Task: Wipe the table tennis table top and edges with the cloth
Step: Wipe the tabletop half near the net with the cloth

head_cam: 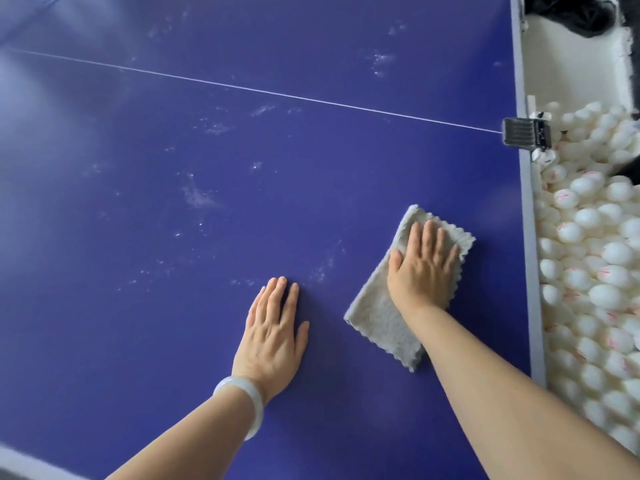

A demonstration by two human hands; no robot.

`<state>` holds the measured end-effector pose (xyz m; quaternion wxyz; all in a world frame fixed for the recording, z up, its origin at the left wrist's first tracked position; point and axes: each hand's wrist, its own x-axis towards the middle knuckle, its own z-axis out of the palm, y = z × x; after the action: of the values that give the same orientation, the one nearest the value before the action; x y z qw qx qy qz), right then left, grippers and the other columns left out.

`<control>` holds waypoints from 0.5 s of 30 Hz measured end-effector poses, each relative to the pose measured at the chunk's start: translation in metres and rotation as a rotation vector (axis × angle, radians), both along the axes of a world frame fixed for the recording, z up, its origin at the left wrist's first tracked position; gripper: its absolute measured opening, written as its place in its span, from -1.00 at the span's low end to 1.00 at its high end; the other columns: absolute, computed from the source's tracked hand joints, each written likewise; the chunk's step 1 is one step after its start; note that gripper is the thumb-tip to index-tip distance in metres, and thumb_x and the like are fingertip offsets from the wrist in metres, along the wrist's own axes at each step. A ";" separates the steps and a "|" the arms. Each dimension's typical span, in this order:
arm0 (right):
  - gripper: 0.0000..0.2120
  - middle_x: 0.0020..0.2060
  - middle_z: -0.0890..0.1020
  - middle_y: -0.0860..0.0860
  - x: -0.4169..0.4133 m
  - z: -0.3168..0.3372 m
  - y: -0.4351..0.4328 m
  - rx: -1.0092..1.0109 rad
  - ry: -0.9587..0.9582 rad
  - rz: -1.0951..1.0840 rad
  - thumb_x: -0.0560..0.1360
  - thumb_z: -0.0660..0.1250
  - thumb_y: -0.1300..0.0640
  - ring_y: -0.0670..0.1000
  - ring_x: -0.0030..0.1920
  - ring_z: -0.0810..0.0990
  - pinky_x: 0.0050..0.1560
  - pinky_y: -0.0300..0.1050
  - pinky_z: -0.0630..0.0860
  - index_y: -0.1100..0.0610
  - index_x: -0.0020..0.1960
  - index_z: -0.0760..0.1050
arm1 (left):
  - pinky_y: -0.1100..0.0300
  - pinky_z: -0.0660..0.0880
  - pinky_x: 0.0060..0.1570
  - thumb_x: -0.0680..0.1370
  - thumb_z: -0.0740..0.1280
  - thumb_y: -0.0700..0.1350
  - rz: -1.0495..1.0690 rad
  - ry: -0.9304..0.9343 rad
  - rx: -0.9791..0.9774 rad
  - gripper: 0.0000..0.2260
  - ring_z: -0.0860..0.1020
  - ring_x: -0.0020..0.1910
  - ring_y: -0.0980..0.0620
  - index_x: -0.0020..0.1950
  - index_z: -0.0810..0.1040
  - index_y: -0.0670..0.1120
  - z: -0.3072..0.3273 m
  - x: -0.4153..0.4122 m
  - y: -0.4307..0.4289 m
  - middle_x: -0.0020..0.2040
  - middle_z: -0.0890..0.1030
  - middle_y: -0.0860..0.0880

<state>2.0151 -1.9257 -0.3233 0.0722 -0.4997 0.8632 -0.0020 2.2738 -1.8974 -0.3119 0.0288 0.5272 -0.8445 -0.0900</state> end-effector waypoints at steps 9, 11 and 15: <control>-0.40 0.61 0.11 0.03 0.011 -0.002 0.027 -0.049 -0.006 0.656 0.63 -0.02 -0.14 0.08 0.61 0.07 0.58 0.17 0.02 0.08 0.61 0.10 | -0.01 0.07 0.48 0.60 0.07 0.01 -0.007 0.018 0.026 -0.47 0.30 0.50 -0.23 0.49 0.36 -0.25 0.005 0.001 -0.001 0.49 0.34 -0.23; -0.38 0.62 0.04 0.06 -0.005 0.002 -0.008 -0.004 0.032 0.348 0.65 -0.08 -0.15 0.09 0.62 0.00 0.59 0.18 -0.08 0.10 0.63 0.02 | 0.00 0.05 0.49 0.60 0.06 0.01 -0.008 0.013 0.030 -0.46 0.28 0.51 -0.21 0.50 0.34 -0.24 0.004 0.001 -0.002 0.50 0.33 -0.22; -0.38 0.63 0.01 0.06 0.055 0.003 -0.023 -0.014 0.035 0.323 0.66 -0.08 -0.16 0.13 0.62 -0.05 0.57 0.24 -0.11 0.07 0.64 -0.02 | -0.01 0.06 0.51 0.60 0.06 0.02 -0.012 0.021 0.044 -0.46 0.27 0.52 -0.21 0.50 0.35 -0.24 0.002 0.002 -0.002 0.51 0.32 -0.22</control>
<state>2.0705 -1.9490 -0.3207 0.0533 -0.6324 0.7727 0.0124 2.2758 -1.8997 -0.3096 0.0257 0.5216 -0.8451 -0.1145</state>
